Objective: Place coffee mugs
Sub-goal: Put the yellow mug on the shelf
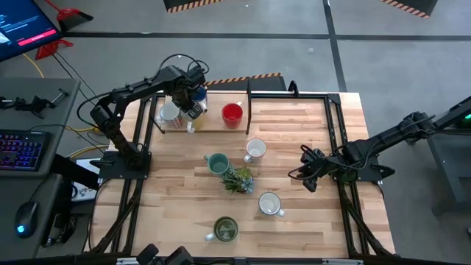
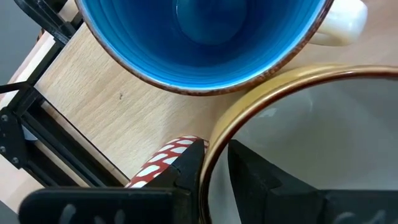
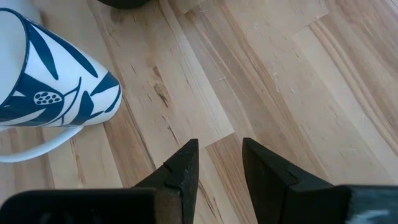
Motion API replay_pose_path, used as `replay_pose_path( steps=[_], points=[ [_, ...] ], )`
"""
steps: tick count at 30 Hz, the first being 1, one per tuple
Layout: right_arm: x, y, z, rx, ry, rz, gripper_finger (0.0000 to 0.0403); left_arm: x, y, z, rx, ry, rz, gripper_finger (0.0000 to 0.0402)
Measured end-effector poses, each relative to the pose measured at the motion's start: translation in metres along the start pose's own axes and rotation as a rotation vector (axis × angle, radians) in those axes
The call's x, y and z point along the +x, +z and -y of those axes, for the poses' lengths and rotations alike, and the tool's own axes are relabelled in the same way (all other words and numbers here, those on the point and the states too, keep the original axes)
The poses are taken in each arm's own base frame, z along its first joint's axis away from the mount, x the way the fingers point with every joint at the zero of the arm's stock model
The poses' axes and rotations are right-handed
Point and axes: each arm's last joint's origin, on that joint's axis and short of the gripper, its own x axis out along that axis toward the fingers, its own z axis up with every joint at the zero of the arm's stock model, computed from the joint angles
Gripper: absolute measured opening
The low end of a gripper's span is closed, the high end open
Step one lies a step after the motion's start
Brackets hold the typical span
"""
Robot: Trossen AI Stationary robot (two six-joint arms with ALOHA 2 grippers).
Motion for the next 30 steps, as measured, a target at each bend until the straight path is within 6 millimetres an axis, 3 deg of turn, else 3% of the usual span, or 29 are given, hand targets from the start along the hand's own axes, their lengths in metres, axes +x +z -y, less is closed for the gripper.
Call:
replay_pose_path(
  steps=[18,30],
  points=[
    [0.0,0.0,0.0,0.0,0.0,0.0,0.0103,0.0,-0.001,0.0,0.079,-0.001,-0.008,0.0063],
    [0.0,0.0,0.0,0.015,0.0,0.0,0.0103,0.001,-0.001,-0.012,0.057,-0.023,-0.021,0.0063]
  ],
)
